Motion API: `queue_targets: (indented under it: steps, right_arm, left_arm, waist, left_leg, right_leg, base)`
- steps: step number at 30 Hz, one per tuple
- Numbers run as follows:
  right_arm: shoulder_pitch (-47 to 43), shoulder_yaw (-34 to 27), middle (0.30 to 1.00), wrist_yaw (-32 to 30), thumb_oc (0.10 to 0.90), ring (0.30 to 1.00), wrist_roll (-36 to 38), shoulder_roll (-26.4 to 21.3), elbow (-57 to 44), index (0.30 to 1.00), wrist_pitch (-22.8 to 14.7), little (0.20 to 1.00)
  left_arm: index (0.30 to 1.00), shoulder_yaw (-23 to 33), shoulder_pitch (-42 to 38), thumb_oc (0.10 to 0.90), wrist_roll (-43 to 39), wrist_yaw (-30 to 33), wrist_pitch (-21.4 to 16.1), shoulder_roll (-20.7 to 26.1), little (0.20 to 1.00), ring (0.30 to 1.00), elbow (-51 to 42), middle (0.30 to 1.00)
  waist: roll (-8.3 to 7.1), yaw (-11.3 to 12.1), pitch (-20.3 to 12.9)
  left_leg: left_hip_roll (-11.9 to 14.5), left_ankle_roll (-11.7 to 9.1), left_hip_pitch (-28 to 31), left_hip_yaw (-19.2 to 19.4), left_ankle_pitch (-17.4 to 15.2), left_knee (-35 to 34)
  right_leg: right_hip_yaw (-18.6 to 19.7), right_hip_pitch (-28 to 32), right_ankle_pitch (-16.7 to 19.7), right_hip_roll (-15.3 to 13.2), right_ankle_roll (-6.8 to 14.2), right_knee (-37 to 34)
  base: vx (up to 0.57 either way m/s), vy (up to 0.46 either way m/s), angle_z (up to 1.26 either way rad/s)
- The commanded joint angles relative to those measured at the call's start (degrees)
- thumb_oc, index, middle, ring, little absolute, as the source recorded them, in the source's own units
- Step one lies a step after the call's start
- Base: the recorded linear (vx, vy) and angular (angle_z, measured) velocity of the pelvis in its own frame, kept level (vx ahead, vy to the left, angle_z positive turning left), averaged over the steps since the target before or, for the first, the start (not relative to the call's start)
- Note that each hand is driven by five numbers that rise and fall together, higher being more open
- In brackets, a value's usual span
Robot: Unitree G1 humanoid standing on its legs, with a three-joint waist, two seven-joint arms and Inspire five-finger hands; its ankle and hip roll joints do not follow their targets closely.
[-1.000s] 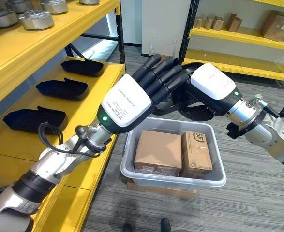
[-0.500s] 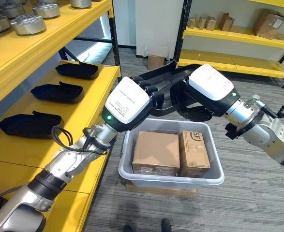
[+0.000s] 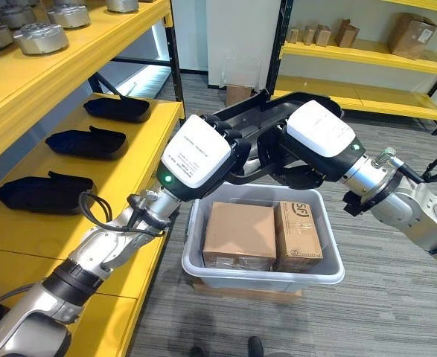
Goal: Move parts from the plastic box to the shelf.
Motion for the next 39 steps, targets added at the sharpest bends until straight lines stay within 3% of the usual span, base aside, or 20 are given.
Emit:
queue_targets:
  steps: [1, 2, 14, 18, 21, 22, 26, 29, 39]
  right_arm:
    - [-2.8, -7.8, 0.940, -5.4, 0.857, 0.940, 3.7, 2.5, -0.5, 0.940, 0.7, 0.940]
    - [-2.2, -8.5, 1.000, -4.7, 0.900, 1.000, 5.0, 2.8, -1.0, 1.000, 0.6, 1.000]
    - [12.6, -20.9, 1.000, -2.4, 0.900, 1.000, 10.9, 7.2, -9.3, 1.000, -0.8, 1.000]
    - [21.8, -27.0, 1.000, -0.7, 0.900, 1.000, 16.8, 11.7, -10.6, 1.000, -1.2, 1.000]
    - [32.3, -32.8, 1.000, 0.9, 0.900, 1.000, 23.5, 19.2, -10.9, 1.000, -1.7, 1.000]
    - [32.6, -32.9, 1.000, 1.1, 0.900, 1.000, 23.5, 19.3, -11.1, 1.000, -1.7, 1.000]
    - [41.6, -36.6, 1.000, 1.4, 0.900, 1.000, 27.1, 27.2, -10.4, 1.000, -1.8, 1.000]
    - [46.4, -35.9, 1.000, 2.0, 0.900, 1.000, 32.2, 33.4, -9.1, 1.000, -1.8, 1.000]
    - [50.6, -30.5, 1.000, 3.9, 0.900, 1.000, 38.3, 38.2, -8.5, 1.000, -1.2, 1.000]
  left_arm:
    - [0.300, 1.9, -4.7, 0.400, -1.1, 3.4, 1.0, 0.8, 0.300, 0.300, 0.2, 0.300]
    - [0.300, 2.2, -4.4, 0.400, -1.2, 3.2, 0.9, 0.9, 0.300, 0.300, 0.0, 0.300]
    - [0.300, 7.6, 2.2, 0.400, -2.2, 1.8, 0.4, 1.7, 0.300, 0.300, -1.4, 0.300]
    - [0.300, 11.1, 5.5, 0.400, -2.6, 1.6, 0.4, 1.5, 0.300, 0.300, -2.5, 0.300]
    - [0.300, 14.7, 9.3, 0.400, -2.9, 1.4, 0.3, 0.8, 0.300, 0.300, -3.2, 0.300]
    - [0.300, 14.7, 9.4, 0.400, -2.9, 1.3, 0.3, 0.9, 0.300, 0.300, -3.3, 0.300]
    - [0.300, 19.0, 13.5, 0.400, -3.6, 1.2, 0.4, -0.1, 0.300, 0.300, -4.4, 0.300]
    - [0.300, 23.6, 18.2, 0.400, -8.7, 0.7, -1.0, -4.1, 0.300, 0.300, -7.2, 0.300]
    - [0.300, 31.9, 26.6, 0.400, -17.7, 1.0, -2.7, -10.3, 0.300, 0.300, -16.8, 0.300]
  waist:
    - [-1.47, 1.2, -7.4]
    - [-1.46, 1.2, -7.5]
    - [-0.51, 0.7, -7.3]
    - [0.00, 0.4, -7.0]
    - [0.71, 0.0, -6.8]
    - [0.66, 0.0, -6.9]
    - [1.37, -0.4, -6.5]
    - [2.15, -0.5, -6.1]
    - [4.58, -0.1, -4.4]
  left_leg:
    - [5.2, -2.9, 2.0, -1.5, -4.9, -0.5]
    - [5.3, -2.9, 2.0, -1.5, -4.9, -0.5]
    - [5.0, -2.8, 1.9, -1.5, -4.8, -0.5]
    - [4.9, -2.7, 1.5, -1.6, -4.7, -0.5]
    - [4.9, -2.8, 1.1, -1.8, -4.5, -0.5]
    - [4.9, -2.8, 1.0, -1.8, -4.5, -0.5]
    - [5.0, -2.9, 0.6, -2.1, -4.1, -0.5]
    - [5.2, -3.1, 0.3, -2.4, -3.7, -0.5]
    - [6.6, -4.3, 0.2, -3.1, -2.3, -0.5]
  right_leg:
    - [0.2, 2.6, -6.6, -4.4, 5.4, 2.9]
    - [0.2, 2.7, -6.7, -4.4, 5.4, 2.8]
    - [0.3, 2.4, -6.8, -4.5, 5.2, 2.9]
    - [0.3, 2.0, -6.7, -4.6, 5.2, 2.8]
    - [0.1, 1.9, -6.7, -4.6, 5.1, 2.8]
    - [0.1, 1.9, -6.7, -4.6, 5.1, 2.8]
    - [-0.1, 1.6, -7.0, -4.4, 4.9, 2.8]
    - [-0.2, 1.5, -7.1, -4.1, 4.5, 2.9]
    - [-0.7, 2.1, -8.7, -2.7, 2.9, 3.6]
  base:
    - [0.00, 0.000, 0.00]
    - [0.00, 0.000, 0.00]
    - [0.00, 0.000, 0.00]
    - [0.00, 0.000, 0.00]
    - [0.00, -0.011, 0.00]
    - [-0.01, -0.032, 0.03]
    - [-0.01, -0.025, 0.00]
    - [-0.03, -0.058, 0.02]
    - [-0.03, -0.058, 0.02]
